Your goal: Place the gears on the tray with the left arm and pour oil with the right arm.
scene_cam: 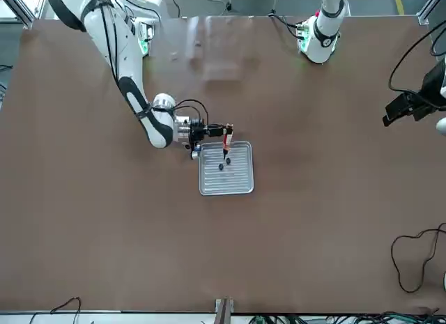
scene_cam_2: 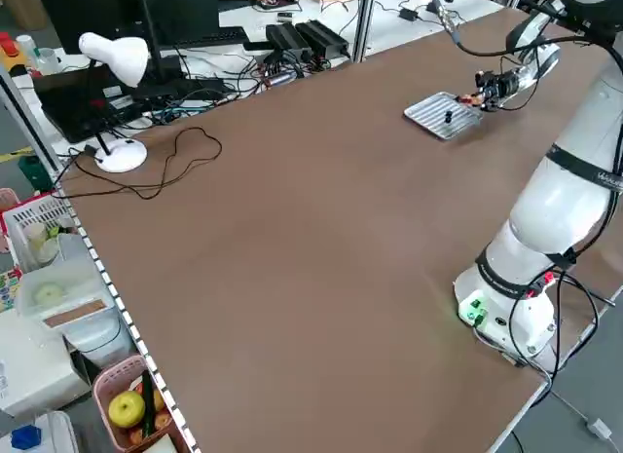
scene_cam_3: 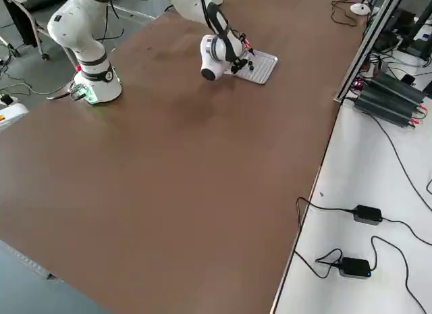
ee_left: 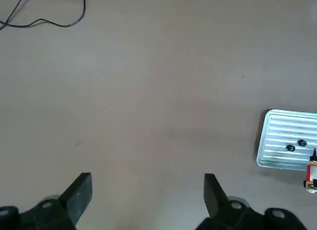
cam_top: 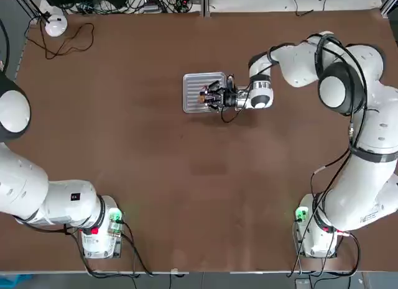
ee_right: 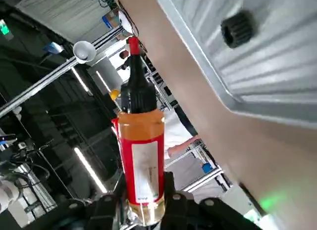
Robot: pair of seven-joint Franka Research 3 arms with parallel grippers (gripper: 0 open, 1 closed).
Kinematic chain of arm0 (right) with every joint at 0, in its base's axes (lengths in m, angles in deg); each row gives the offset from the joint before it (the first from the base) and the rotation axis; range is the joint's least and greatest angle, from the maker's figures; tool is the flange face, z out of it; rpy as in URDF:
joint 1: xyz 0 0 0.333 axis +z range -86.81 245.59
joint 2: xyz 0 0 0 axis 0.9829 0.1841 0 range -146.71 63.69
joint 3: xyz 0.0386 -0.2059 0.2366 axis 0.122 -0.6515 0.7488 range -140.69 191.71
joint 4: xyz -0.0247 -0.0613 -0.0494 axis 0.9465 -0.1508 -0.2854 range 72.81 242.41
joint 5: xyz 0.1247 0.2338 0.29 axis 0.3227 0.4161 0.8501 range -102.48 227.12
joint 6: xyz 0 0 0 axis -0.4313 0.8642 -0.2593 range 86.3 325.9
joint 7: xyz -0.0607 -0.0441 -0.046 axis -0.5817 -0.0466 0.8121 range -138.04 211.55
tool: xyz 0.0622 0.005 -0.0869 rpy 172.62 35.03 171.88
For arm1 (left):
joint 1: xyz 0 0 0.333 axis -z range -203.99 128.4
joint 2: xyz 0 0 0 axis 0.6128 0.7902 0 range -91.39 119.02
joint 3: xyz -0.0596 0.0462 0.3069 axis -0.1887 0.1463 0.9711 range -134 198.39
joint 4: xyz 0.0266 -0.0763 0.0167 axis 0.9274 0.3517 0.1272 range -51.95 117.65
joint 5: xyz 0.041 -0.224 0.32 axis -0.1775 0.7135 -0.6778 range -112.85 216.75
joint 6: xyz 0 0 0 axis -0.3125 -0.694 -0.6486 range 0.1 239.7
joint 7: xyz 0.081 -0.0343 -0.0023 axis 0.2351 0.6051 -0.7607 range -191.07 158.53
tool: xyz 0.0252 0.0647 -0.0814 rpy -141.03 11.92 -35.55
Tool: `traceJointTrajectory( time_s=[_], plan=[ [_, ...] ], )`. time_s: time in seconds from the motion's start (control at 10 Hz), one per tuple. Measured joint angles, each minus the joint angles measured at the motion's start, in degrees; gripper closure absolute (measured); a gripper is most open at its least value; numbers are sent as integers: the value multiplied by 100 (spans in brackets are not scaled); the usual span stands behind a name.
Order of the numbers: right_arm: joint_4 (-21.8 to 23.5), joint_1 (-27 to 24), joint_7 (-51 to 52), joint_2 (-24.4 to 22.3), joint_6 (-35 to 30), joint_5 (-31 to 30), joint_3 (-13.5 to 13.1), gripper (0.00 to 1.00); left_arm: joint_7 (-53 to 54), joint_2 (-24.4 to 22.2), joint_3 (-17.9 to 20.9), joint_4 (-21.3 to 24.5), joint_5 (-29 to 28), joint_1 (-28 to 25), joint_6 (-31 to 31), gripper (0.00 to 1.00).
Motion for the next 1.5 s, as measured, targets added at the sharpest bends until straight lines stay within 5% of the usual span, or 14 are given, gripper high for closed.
traceJointTrajectory(
  time_s=[0.3, 1.1, 1.5],
  plan=[
    [-59, -216, 1291, -69, -4, -569, -11, 69, 48, 11, -18, 1, -62, 11, 44, 0],
    [398, -969, 6618, -460, 144, -685, -30, 68, 261, 18, -56, 1, -100, 47, 48, 0],
    [770, -1306, 7490, -544, 128, -829, -34, 70, 261, 21, -56, 1, -100, 48, 48, 0]
  ],
)
